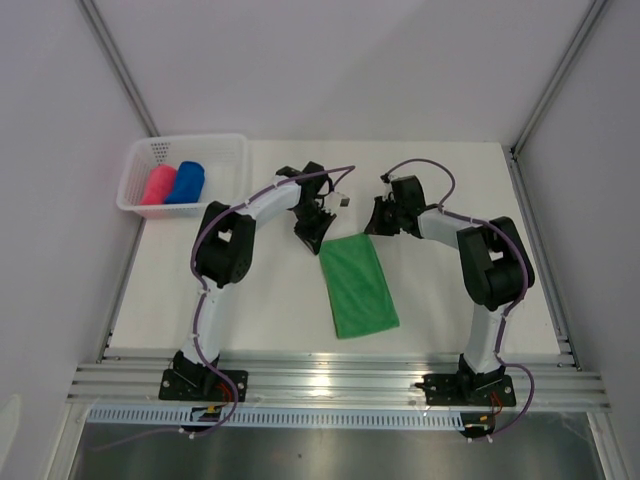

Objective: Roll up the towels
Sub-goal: Fold the towel

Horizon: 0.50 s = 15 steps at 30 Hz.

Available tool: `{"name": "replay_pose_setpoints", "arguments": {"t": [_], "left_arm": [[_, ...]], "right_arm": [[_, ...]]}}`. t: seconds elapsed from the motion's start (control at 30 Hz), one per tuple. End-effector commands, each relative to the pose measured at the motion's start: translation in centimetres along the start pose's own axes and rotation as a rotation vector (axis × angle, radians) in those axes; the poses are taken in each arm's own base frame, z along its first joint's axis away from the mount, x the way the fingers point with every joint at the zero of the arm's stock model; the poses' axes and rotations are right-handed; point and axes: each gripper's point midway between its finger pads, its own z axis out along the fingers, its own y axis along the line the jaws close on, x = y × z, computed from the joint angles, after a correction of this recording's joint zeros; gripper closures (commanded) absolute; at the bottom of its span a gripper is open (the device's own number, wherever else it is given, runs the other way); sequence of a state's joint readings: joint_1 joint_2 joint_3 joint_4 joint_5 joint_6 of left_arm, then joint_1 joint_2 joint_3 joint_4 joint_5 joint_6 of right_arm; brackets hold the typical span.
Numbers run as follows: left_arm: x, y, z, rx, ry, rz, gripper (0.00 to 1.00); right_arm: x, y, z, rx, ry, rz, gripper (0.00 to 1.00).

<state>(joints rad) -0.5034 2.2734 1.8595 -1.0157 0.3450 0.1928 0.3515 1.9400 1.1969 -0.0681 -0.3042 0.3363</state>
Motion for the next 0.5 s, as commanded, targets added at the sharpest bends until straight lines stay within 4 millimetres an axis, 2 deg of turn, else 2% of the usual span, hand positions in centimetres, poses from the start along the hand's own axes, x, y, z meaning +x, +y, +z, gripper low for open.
{"name": "replay_pose_setpoints", "arguments": {"t": [0.0, 0.1, 0.13, 0.2, 0.23, 0.3, 0.37, 0.4, 0.47], "left_arm": [[-1.2, -0.1, -0.6, 0.000, -0.027, 0.021, 0.95], [-1.2, -0.1, -0.6, 0.001, -0.028, 0.019, 0.86], [-1.3, -0.2, -0.8, 0.002, -0.032, 0.021, 0.82], [-1.5, -0.1, -1.1, -0.006, -0.039, 0.028, 0.78], [-1.7, -0.1, -1.3, -0.012, -0.046, 0.032, 0.77], [-2.1, 0.1, -2.2, -0.039, -0.062, 0.049, 0.76], [-2.5, 0.0, -3.4, -0.055, -0.083, 0.071, 0.73], [-2.5, -0.1, -3.9, -0.057, -0.090, 0.080, 0.72], [-2.6, -0.4, -4.7, -0.059, -0.102, 0.100, 0.69]], "right_arm": [[-3.0, 0.4, -0.8, 0.012, -0.105, -0.008, 1.00], [-2.4, 0.2, -0.3, 0.010, -0.084, -0.003, 0.97], [-2.2, 0.2, -0.2, 0.011, -0.077, 0.001, 0.88], [-2.0, -0.3, -0.2, 0.038, -0.067, 0.009, 0.77], [-2.0, -1.2, -0.3, 0.085, -0.068, 0.017, 0.69], [-2.8, -1.6, -1.1, 0.136, -0.089, 0.031, 0.65], [-2.9, -2.9, -2.2, 0.210, -0.089, 0.064, 0.63], [-3.5, -3.0, -3.2, 0.224, -0.105, 0.072, 0.62], [-3.0, -3.8, -4.6, 0.260, -0.082, 0.093, 0.62]]}}
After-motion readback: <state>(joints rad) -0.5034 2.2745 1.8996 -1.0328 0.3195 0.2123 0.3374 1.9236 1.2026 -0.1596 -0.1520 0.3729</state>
